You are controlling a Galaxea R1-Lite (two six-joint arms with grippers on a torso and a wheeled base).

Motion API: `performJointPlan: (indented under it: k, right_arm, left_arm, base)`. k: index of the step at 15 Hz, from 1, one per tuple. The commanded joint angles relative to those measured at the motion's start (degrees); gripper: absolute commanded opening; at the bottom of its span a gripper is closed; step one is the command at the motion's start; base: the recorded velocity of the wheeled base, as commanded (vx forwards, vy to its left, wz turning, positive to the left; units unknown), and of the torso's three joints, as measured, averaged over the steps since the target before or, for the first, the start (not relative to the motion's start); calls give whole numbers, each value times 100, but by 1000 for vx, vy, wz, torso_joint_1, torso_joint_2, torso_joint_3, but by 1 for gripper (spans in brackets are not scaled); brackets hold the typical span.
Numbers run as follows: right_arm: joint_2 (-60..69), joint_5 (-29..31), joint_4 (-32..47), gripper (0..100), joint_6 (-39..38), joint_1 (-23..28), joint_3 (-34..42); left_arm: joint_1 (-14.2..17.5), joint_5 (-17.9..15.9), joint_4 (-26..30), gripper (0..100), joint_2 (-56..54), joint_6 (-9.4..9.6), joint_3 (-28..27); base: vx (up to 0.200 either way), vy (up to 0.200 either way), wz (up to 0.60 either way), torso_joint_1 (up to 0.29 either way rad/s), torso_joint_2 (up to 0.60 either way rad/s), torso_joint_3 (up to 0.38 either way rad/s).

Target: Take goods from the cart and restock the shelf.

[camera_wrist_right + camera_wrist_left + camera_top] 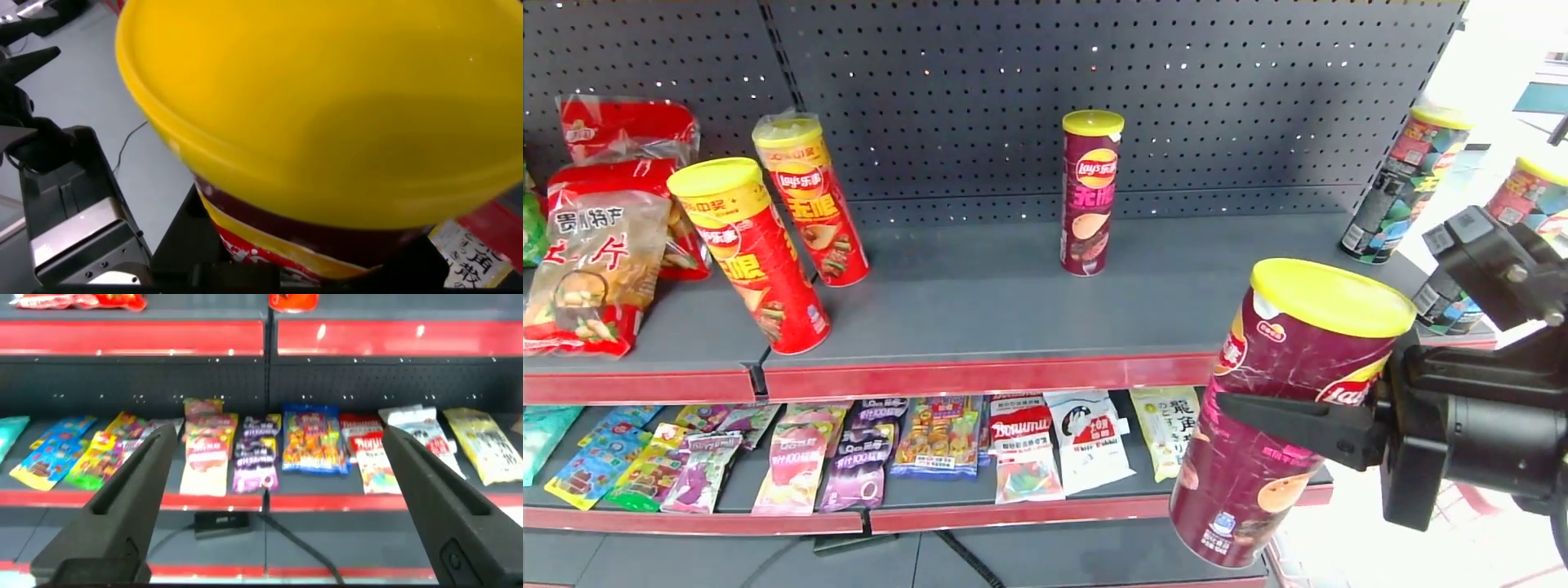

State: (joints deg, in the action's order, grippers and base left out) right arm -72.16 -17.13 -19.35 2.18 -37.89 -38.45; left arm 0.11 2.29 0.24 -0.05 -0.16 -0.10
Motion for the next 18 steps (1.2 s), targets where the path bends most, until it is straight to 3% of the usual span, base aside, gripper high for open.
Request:
performJointPlan:
  k: [1, 8, 18]
  right_arm:
    - [0, -1, 1, 0, 2, 1, 4]
    - [26, -1, 1, 0, 10, -17, -5]
    - [237, 16, 1, 0, 160, -34, -101]
  left_arm:
    - [7, -1, -7, 100, 5, -2, 1]
    - [7, 8, -7, 100, 5, -2, 1]
    - [7, -1, 2, 100, 5, -2, 1]
  base:
    - [200, 0, 0, 7, 2, 2]
    - [200, 0, 0, 0, 2, 4]
    - [0, 0, 0, 0, 0, 0]
